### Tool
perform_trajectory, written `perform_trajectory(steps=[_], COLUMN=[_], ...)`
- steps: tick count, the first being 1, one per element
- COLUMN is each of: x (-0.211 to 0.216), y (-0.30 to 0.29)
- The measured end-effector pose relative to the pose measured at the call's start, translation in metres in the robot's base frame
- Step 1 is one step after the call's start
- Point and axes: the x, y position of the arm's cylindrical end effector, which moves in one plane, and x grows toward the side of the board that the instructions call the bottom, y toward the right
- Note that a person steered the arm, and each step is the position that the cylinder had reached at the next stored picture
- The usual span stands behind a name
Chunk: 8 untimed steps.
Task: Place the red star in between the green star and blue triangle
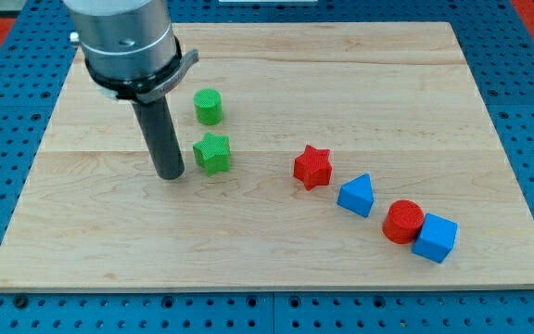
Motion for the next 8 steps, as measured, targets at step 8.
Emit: perform_trajectory(steps=[8], x=[0.109], y=[0.059])
